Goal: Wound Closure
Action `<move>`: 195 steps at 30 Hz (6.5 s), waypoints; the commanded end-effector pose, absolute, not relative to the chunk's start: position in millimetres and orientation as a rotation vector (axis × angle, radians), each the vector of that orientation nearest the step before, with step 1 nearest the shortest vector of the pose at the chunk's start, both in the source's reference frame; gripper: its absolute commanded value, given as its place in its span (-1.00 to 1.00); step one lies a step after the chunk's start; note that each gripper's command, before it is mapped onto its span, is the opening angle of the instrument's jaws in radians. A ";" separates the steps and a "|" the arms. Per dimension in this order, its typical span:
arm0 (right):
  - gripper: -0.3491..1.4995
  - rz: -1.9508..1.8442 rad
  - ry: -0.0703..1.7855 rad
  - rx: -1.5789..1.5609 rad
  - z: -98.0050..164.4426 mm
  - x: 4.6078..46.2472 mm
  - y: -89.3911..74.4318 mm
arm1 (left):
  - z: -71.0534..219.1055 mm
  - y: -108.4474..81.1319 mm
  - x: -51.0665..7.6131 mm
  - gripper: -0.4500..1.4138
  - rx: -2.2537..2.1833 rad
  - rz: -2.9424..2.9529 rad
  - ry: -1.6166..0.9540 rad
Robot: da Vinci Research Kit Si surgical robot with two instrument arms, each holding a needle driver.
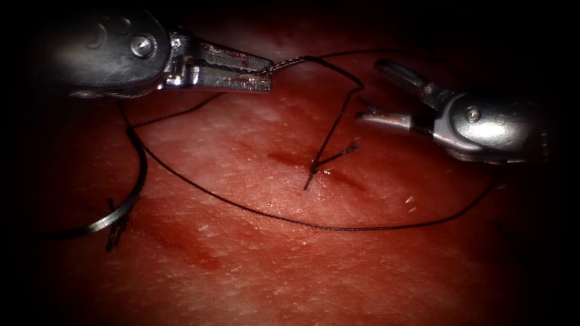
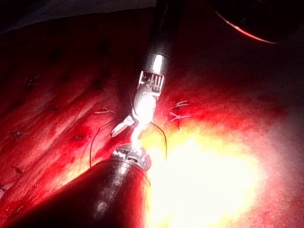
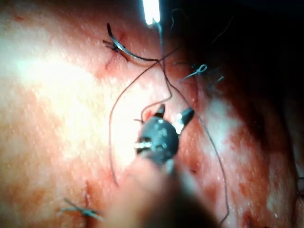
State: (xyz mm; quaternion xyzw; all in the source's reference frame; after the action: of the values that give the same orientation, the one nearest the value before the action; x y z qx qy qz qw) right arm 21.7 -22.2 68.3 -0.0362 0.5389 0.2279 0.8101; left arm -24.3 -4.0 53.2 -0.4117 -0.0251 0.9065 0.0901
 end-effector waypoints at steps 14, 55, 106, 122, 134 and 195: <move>-0.65 0.352 1.090 -0.075 70.6 23.1 -21.9 | 56.5 -4.0 -24.5 -1.00 -1.217 2.719 -0.098; -0.31 0.266 1.283 -0.076 71.1 26.6 -27.4 | 69.5 -2.9 -26.1 -1.00 -0.965 2.795 0.031; 0.53 1.664 0.919 0.226 69.4 26.5 -32.8 | 67.2 -10.8 -28.6 -1.00 -1.076 2.839 0.012; 0.33 1.998 0.885 0.410 70.4 27.9 -32.8 | 66.1 -12.8 -29.7 -1.00 -1.079 2.837 0.012; 0.62 2.082 0.858 0.426 74.0 27.2 -33.9 | 65.7 -13.1 -29.3 -1.00 -1.083 2.833 0.003; -1.00 1.785 0.664 -0.169 73.4 26.8 -31.6 | 65.8 -11.6 -27.7 -1.00 -1.101 2.834 -0.015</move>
State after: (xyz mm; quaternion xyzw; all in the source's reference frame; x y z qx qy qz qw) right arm 26.2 -31.3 73.1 -0.0742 0.2854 0.7607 0.5782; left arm -26.9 -11.0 65.3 -0.3611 -0.0050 0.9311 0.0513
